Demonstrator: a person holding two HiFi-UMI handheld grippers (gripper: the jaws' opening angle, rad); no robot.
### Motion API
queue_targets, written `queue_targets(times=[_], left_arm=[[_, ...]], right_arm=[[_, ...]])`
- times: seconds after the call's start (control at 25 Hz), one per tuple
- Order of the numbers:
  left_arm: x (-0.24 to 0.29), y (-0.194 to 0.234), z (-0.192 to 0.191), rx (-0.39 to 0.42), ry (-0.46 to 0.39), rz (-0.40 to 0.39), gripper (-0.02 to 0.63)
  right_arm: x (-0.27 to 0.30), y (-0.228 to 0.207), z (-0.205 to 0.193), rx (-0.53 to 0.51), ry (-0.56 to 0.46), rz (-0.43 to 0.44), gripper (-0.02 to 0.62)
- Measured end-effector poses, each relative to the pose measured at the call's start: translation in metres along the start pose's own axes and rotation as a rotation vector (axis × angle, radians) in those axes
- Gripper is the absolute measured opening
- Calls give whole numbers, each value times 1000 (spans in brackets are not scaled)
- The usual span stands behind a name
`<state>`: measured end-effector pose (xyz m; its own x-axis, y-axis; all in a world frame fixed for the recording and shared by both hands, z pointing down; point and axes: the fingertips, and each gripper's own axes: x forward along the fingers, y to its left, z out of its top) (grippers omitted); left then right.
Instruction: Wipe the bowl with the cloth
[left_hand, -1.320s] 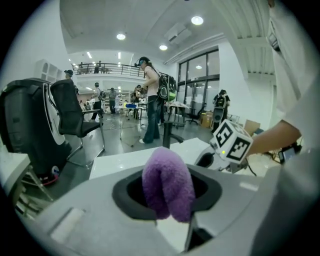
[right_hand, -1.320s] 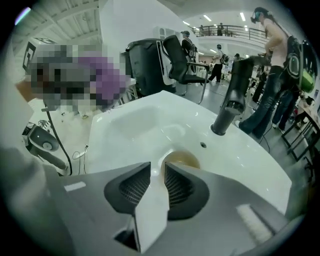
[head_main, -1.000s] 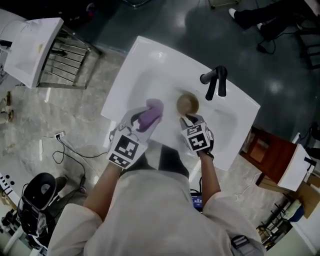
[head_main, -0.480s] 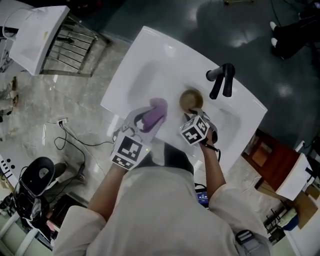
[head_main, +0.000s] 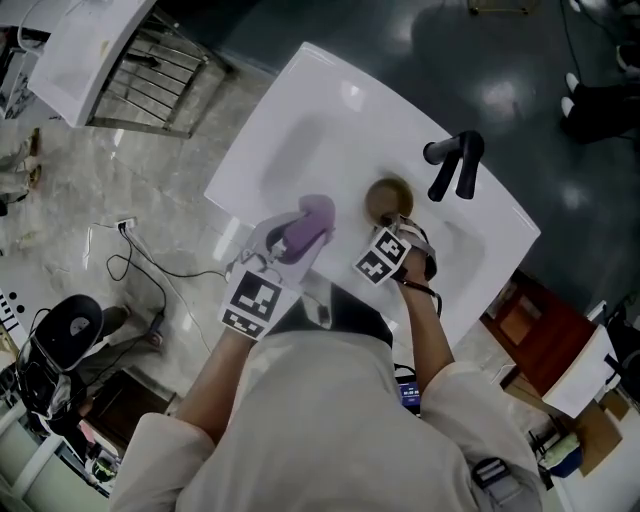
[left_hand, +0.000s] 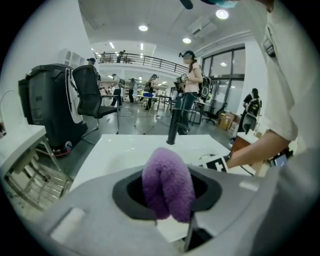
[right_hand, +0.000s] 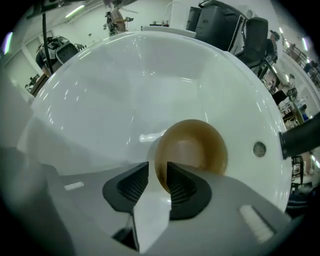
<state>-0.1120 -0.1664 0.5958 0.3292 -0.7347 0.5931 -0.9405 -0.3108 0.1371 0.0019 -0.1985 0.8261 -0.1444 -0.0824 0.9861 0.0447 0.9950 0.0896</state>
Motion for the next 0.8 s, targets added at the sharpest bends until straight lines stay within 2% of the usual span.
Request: queue_targets(times=[0.16, 0.28, 0.64, 0.8], left_arm=[[0, -3, -1, -3, 2, 5, 123], [3, -8, -2, 0, 4, -1, 123], [7, -19, -2, 15, 12, -23, 123], [7, -21, 1, 23, 11, -32, 123]], right_arm=[[8, 0, -11, -55, 57, -22, 120], [13, -1, -16, -53, 73, -21, 118], [16, -4, -18, -46, 62, -30, 106], [12, -6, -15, -49, 45, -51, 70]])
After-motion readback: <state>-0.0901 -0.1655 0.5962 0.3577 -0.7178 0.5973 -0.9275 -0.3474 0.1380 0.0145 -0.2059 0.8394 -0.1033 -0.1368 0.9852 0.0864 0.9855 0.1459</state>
